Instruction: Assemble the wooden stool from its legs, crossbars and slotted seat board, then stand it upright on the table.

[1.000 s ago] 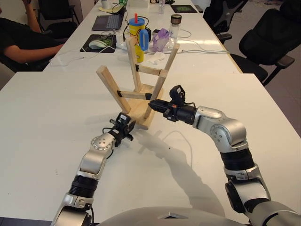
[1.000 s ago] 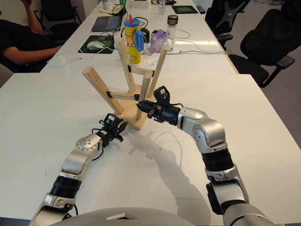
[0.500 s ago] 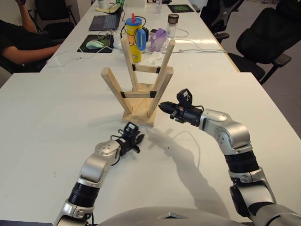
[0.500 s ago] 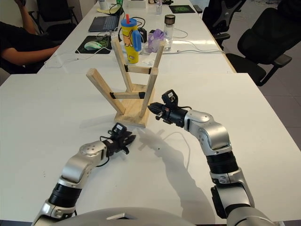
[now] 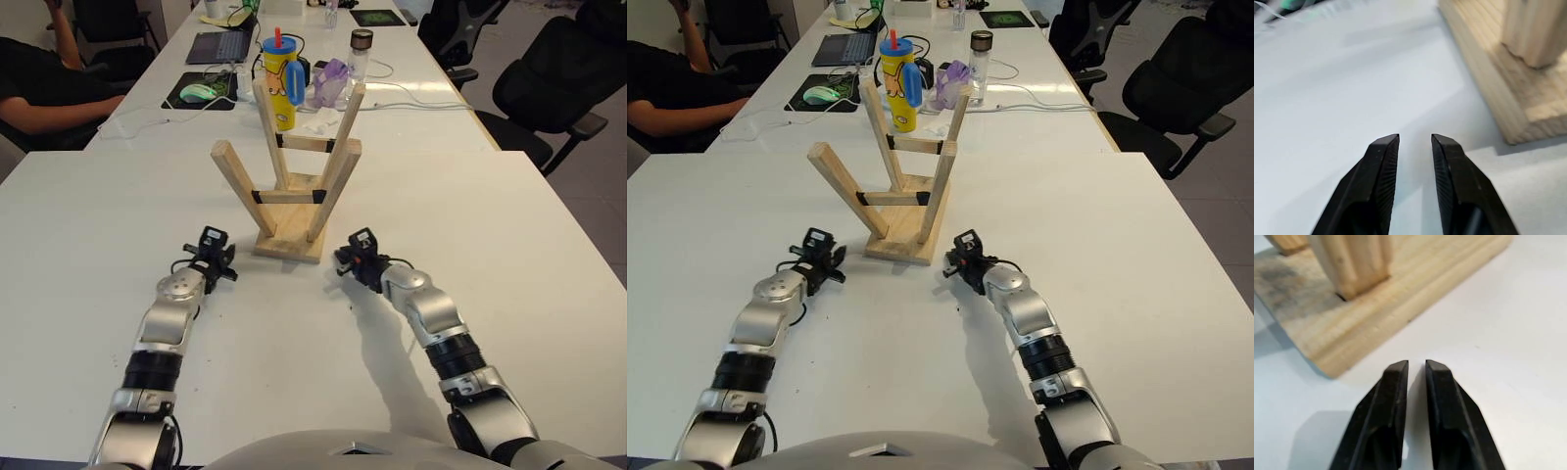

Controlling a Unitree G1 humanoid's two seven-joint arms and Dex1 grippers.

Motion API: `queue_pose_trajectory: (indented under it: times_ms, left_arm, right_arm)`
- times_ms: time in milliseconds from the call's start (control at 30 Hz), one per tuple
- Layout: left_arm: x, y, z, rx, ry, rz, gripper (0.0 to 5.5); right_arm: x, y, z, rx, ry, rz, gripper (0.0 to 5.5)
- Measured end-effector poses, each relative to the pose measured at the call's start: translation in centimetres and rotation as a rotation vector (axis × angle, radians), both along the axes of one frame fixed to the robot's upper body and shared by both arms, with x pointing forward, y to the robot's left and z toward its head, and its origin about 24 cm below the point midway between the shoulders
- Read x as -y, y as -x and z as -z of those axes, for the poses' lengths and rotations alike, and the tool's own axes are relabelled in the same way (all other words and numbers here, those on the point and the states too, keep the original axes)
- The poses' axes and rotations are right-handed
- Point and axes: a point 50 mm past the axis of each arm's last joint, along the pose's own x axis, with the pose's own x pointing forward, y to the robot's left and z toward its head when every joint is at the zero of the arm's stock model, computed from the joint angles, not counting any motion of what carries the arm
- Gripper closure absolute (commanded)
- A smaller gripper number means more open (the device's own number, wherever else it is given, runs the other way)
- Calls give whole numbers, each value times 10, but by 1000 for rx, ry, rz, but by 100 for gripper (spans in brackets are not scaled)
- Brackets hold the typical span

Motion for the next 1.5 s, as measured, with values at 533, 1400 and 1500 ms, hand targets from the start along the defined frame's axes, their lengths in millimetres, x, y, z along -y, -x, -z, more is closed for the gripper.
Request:
queue_pose_trajectory:
  times_ms: [533,1400,1500]
  left_arm:
    - [41,27,-9,-159,93,228,425]
    - [21,30,1,-14,36,24,425]
    - [23,30,1,-10,42,26,425]
  right_arm:
    - [27,-1,1,-18,13,-74,546]
    - [34,-4,-319,1019,-882,-67,546]
    - [21,-32,-287,788,-773,38,546]
